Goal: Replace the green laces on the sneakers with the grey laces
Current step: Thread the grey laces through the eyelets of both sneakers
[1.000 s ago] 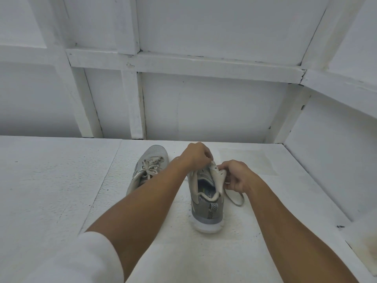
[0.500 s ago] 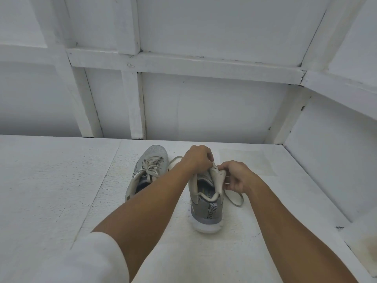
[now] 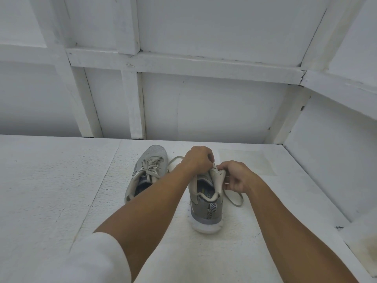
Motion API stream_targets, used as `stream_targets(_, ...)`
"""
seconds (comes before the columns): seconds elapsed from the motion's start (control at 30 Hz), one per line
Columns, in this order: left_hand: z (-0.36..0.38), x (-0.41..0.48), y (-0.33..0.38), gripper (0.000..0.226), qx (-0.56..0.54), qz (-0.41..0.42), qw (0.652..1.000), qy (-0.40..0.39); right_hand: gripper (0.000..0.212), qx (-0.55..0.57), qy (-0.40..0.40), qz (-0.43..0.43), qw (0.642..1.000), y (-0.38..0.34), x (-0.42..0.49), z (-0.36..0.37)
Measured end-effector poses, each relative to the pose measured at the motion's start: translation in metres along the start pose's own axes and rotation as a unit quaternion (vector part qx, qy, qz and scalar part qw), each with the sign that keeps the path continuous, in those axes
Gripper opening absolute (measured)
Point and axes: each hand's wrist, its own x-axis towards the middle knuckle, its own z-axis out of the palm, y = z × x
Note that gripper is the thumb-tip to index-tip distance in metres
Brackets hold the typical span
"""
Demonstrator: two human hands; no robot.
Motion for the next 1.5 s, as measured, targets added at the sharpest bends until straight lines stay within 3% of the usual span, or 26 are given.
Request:
stream_targets(0.17,0.007,-0.001,0.002,0.006,0.01,0.004,1.0,0.009,0.019,-0.002,-0.038,-0.005,0.999,-0.002,-0.004,-0.003)
stream_targets(0.3,0.01,-0.003,0.001,0.012,0.017,-0.001,1.0,0.016,0.02,-0.028,-0.051,-0.05,0.997,0.001,-0.004,-0.007)
stream_targets(0.43,0.004,-0.013,0.002,0.025,0.037,-0.009,0.999,0.023,0.013,-0.127,-0.01,-0.148,0.981,0.005,-0.007,-0.001)
stream_targets(0.5,-0.001,-0.026,0.001,0.031,0.047,-0.019,0.996,0.067,0.013,-0.178,0.021,-0.202,0.963,0.007,-0.009,0.002)
stream_targets(0.63,0.002,-0.057,-0.014,0.022,-0.068,-0.083,0.98,0.167,0.016,-0.265,0.119,-0.307,0.906,0.005,-0.004,0.001)
stream_targets(0.7,0.01,-0.068,-0.02,0.021,-0.138,-0.113,0.97,0.165,0.021,-0.137,0.149,-0.319,0.926,-0.01,0.0,-0.006)
stream_targets(0.73,0.013,-0.071,-0.021,0.021,-0.161,-0.124,0.965,0.166,0.024,0.012,0.15,-0.305,0.94,-0.024,0.001,-0.014)
stream_targets(0.77,0.015,-0.074,-0.022,0.021,-0.178,-0.134,0.96,0.169,0.027,0.212,0.121,-0.285,0.927,-0.041,-0.002,-0.025)
stream_targets(0.8,0.017,-0.077,-0.022,0.021,-0.194,-0.14,0.955,0.176,0.027,0.41,0.072,-0.262,0.871,-0.058,-0.008,-0.038)
stream_targets(0.83,0.019,-0.079,-0.022,0.02,-0.213,-0.142,0.949,0.183,0.024,0.527,0.033,-0.26,0.808,-0.07,-0.015,-0.05)
stream_targets(0.87,0.021,-0.082,-0.023,0.02,-0.235,-0.143,0.942,0.19,0.02,0.543,0.024,-0.277,0.793,-0.078,-0.022,-0.056)
stream_targets(0.93,0.024,-0.086,-0.022,0.018,-0.267,-0.149,0.932,0.194,0.017,0.363,0.077,-0.346,0.862,-0.081,-0.029,-0.052)
stream_targets(0.97,0.026,-0.087,-0.022,0.019,-0.273,-0.152,0.929,0.196,0.018,0.173,0.114,-0.395,0.895,-0.074,-0.029,-0.044)
stream_targets(1.0,0.027,-0.087,-0.022,0.019,-0.276,-0.153,0.928,0.198,0.018,-0.069,0.133,-0.433,0.889,-0.06,-0.025,-0.036)
stream_targets(1.03,0.027,-0.087,-0.022,0.019,-0.275,-0.153,0.928,0.199,0.017,-0.287,0.109,-0.439,0.844,-0.042,-0.016,-0.028)
stream_targets(1.07,0.027,-0.087,-0.022,0.019,-0.272,-0.153,0.929,0.2,0.019,-0.433,0.08,-0.414,0.797,-0.023,-0.007,-0.022)
stream_targets(1.1,0.028,-0.087,-0.022,0.019,-0.268,-0.152,0.93,0.201,0.022,-0.507,0.065,-0.387,0.767,-0.008,0.001,-0.02)
stream_targets(1.13,0.029,-0.086,-0.022,0.019,-0.264,-0.152,0.931,0.201,0.021,-0.531,0.067,-0.37,0.76,0.002,0.004,-0.018)
stream_targets(1.2,0.03,-0.085,-0.023,0.019,-0.259,-0.155,0.931,0.204,0.017,-0.488,0.071,-0.36,0.792,0.008,0.004,-0.016)
stream_targets(1.3,0.032,-0.085,-0.022,0.018,-0.257,-0.158,0.929,0.212,0.016,-0.335,0.108,-0.357,0.865,-0.005,0.001,-0.021)
stream_targets(1.37,0.032,-0.085,-0.021,0.018,-0.251,-0.164,0.929,0.215,0.021,-0.109,0.121,-0.31,0.937,-0.016,-0.003,-0.026)
stream_targets(1.4,0.032,-0.085,-0.021,0.018,-0.246,-0.166,0.93,0.218,0.024,0.028,0.109,-0.281,0.953,-0.02,-0.005,-0.028)
stream_targets(1.5,0.032,-0.086,-0.019,0.018,-0.23,-0.167,0.932,0.225,0.025,0.313,0.087,-0.217,0.92,-0.029,-0.007,-0.036)
